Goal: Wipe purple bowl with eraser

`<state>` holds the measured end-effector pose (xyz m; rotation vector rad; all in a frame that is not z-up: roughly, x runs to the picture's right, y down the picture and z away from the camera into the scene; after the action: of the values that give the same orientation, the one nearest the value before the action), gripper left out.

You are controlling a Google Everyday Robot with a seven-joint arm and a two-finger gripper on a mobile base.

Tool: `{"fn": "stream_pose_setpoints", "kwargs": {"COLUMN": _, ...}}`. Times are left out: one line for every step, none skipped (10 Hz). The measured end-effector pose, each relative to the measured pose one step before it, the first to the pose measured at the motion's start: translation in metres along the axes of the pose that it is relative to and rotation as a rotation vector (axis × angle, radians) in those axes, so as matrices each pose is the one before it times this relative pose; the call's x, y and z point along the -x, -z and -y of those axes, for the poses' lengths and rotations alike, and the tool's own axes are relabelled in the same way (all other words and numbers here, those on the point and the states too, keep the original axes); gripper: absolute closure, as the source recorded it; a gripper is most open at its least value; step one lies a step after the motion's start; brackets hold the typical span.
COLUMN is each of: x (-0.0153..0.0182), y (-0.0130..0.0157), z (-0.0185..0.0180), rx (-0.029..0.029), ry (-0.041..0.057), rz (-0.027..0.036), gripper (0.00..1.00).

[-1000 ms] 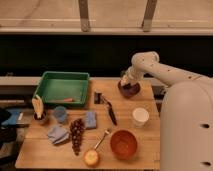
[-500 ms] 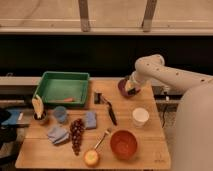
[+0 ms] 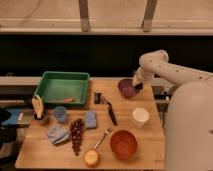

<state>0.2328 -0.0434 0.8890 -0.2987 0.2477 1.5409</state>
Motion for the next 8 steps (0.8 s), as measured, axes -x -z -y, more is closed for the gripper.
{"fn": "stream_pose_setpoints", "kwargs": {"x": 0.01019, "y": -0.00323, "z": -0.00684, "rx": 0.00475, "ry": 0.00397, "rz": 0.00859, "gripper": 1.0}}
{"fn": "stream_pose_setpoints", "kwargs": {"x": 0.0075, "y": -0.00322, "z": -0.01288, "rx": 0.00767, "ry": 0.01269, "rz": 0.00546, "gripper": 1.0}}
{"fn": "stream_pose_setpoints", "kwargs": {"x": 0.00947, "y": -0.00352, "z": -0.02457, "rx": 0.01367, "ry": 0.03258, "rz": 0.00839, "gripper": 1.0}}
{"fn": "stream_pose_setpoints", "kwargs": {"x": 0.00278, "y": -0.00064, "z": -0.01751, "rx": 0.01283, "ry": 0.03506, "rz": 0.00493, "gripper": 1.0}}
{"fn": "stream_pose_setpoints", "kwargs": {"x": -0.00152, "y": 0.00225, "z": -0.01138, "rx": 0.00726, "ry": 0.02357, "rz": 0.00273, "gripper": 1.0}}
{"fn": "stream_pose_setpoints", "kwargs": {"x": -0.00615, "y": 0.00356, "z": -0.01257, "rx": 0.00646, "ry": 0.02452, "rz": -0.0001, "gripper": 1.0}}
{"fn": "stream_pose_setpoints", "kwargs": {"x": -0.00894, "y": 0.00379, "z": -0.01172, "rx": 0.00308, "ry": 0.00475, "rz": -0.00464, "gripper": 1.0}}
{"fn": "stream_pose_setpoints", "kwargs": {"x": -0.00535, "y": 0.00262, "z": -0.00049, "rx": -0.00387, "ry": -0.0031, "rz": -0.00392, "gripper": 1.0}}
